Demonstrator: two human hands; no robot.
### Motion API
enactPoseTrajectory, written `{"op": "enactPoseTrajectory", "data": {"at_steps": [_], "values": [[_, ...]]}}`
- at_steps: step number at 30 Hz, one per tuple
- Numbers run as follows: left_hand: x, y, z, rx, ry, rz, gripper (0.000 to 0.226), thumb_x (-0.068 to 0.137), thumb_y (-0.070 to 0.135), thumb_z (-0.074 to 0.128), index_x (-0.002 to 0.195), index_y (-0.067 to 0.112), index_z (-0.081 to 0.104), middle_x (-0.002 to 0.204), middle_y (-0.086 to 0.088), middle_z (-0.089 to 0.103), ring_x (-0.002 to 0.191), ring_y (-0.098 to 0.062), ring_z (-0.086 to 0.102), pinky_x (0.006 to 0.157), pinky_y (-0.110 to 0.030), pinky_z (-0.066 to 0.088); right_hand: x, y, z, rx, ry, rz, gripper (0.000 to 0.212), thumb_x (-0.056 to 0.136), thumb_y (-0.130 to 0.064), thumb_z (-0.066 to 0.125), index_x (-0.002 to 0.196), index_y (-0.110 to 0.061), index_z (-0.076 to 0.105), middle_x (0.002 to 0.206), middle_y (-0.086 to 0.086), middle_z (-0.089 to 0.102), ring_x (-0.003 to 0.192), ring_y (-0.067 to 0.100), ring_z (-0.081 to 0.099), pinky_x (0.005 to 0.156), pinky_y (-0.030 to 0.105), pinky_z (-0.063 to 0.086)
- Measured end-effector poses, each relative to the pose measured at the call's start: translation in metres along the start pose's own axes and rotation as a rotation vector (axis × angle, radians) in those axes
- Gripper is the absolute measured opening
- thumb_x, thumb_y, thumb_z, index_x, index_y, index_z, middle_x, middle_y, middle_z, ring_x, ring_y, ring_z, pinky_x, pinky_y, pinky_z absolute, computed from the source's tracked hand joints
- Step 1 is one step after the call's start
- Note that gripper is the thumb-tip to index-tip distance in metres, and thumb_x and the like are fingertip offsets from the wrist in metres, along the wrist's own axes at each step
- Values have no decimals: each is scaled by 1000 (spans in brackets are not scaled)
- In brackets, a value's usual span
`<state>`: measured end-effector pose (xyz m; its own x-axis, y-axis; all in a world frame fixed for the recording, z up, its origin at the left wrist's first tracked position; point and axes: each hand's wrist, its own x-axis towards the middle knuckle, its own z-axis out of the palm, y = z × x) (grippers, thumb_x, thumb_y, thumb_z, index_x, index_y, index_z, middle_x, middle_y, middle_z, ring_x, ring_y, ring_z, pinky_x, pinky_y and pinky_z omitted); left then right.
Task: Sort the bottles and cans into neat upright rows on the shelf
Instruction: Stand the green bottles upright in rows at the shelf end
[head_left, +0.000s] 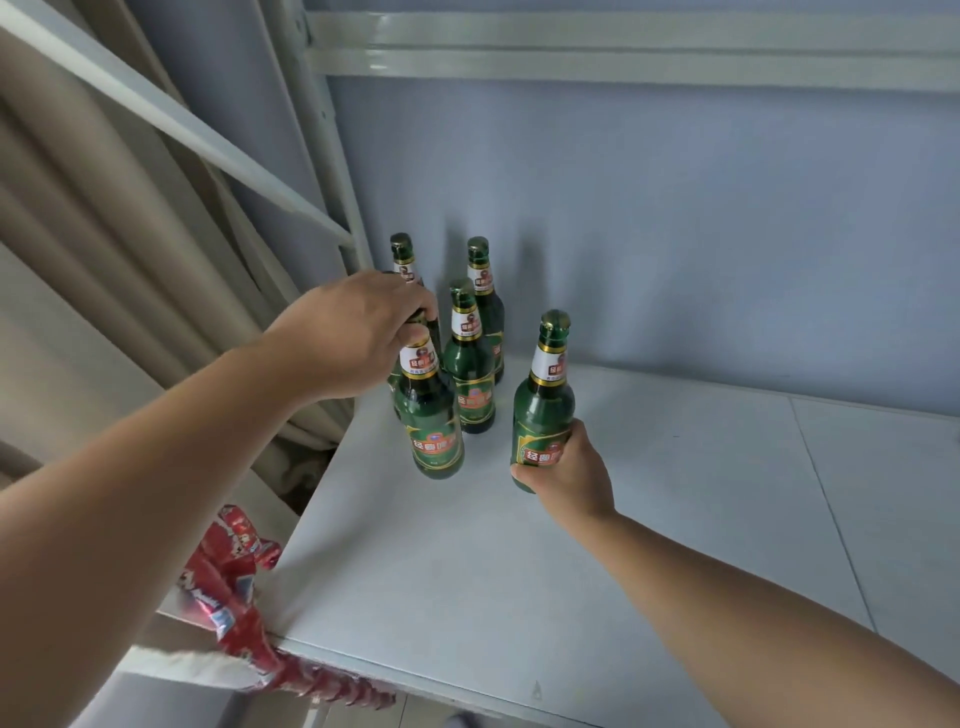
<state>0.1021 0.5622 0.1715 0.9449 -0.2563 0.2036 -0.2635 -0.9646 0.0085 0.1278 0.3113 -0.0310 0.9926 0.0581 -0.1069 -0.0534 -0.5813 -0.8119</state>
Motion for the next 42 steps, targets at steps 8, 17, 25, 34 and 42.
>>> {"op": "enactPoseTrajectory", "data": {"at_steps": [8,17,25,34,42], "values": [[-33,-25,14,0,-23,-67,23,104,33,44,123,30,56,102,11,55,105,-15,48,82,-39,48,-18,-23,52,-13,-38,-18,60,65,-33,86,110,-28,46,94,-11,66,83,16,65,74,35,55],[-50,-42,26,37,-59,-105,27,104,34,43,130,34,53,119,8,58,116,-17,49,88,-43,52,-30,-35,88,12,-48,11,61,65,-29,88,107,-29,43,97,-8,66,84,19,64,69,29,48],[-58,-48,37,-68,-24,-159,32,105,38,39,135,37,48,122,5,56,113,-21,55,89,-44,52,-28,-34,102,-1,-46,-26,63,64,-32,88,107,-33,41,100,-9,67,86,19,67,72,35,55],[-63,-32,59,-446,-60,-365,45,97,26,66,125,38,32,74,7,52,67,-20,59,59,-35,46,-27,-29,102,15,-69,-36,65,70,-29,87,113,-36,39,104,-15,64,91,15,65,76,30,50],[-52,-40,69,-470,-48,-348,48,99,14,61,122,43,30,79,15,43,67,-10,54,58,-34,46,-22,-25,114,28,12,-44,60,70,-30,87,114,-32,47,107,-11,66,94,17,65,79,32,52]]}}
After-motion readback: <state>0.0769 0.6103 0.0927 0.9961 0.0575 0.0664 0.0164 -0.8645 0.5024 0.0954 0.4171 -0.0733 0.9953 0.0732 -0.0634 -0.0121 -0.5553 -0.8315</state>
